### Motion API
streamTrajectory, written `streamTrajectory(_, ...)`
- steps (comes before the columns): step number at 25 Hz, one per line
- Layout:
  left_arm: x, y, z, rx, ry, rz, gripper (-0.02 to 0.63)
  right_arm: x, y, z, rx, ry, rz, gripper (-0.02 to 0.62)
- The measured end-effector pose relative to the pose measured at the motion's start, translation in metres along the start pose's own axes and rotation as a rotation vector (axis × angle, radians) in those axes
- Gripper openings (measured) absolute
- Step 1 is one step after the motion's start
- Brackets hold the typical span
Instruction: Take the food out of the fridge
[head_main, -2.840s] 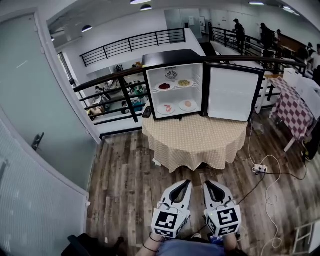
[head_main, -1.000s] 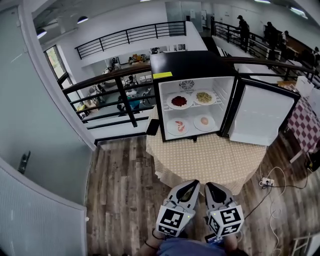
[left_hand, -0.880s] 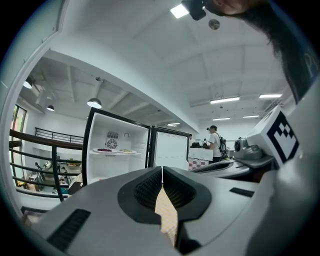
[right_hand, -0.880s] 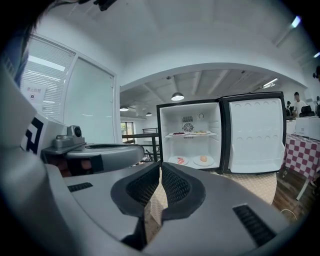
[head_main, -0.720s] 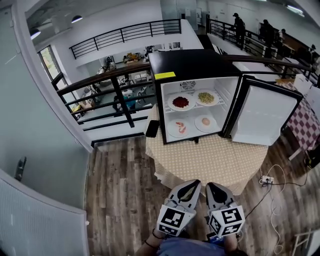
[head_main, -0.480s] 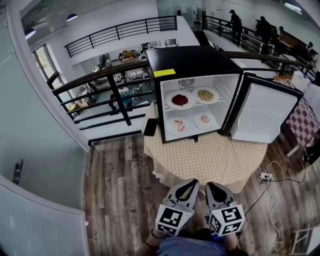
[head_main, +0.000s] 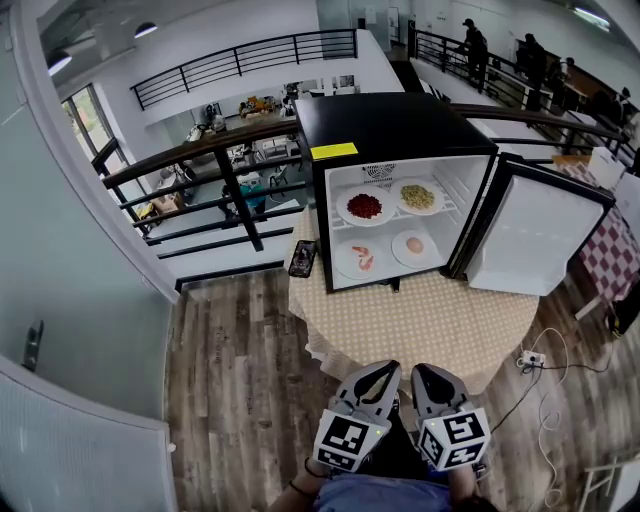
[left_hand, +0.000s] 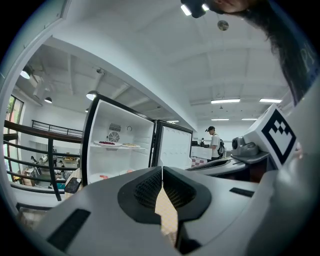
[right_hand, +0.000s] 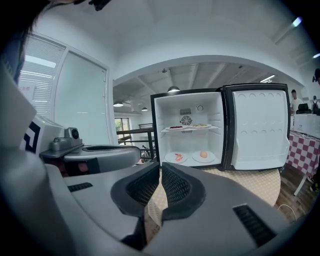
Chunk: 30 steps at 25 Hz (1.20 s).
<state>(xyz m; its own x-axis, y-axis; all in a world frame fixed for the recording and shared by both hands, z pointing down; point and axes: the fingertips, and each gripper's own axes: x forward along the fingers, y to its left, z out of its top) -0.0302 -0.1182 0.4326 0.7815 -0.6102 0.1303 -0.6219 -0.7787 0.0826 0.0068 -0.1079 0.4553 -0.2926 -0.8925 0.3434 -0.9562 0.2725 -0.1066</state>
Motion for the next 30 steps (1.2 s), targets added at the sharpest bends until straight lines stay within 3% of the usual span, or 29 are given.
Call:
streamTrajectory(8,0.033,0.037,0.0,0.004,0.012,0.033,0.018,0.052,-0.026,0.015,0.016,-0.006,0.035,0.028)
streamTrajectory(13,0.072,0.059,0.0,-0.05,0.017,0.015,0.018,0.087,-0.048,0.028,0.017,0.006,0.055,0.028)
streamTrajectory(19,0.122,0.081,0.001,-0.044,0.028,0.015,0.018,0.128,-0.085,0.045,0.022,0.02,0.058,0.028)
streamTrajectory(30,0.194,0.106,-0.025,-0.06,0.065,-0.002,0.018,0.178,-0.152,0.027,0.112,0.088,0.033,0.028)
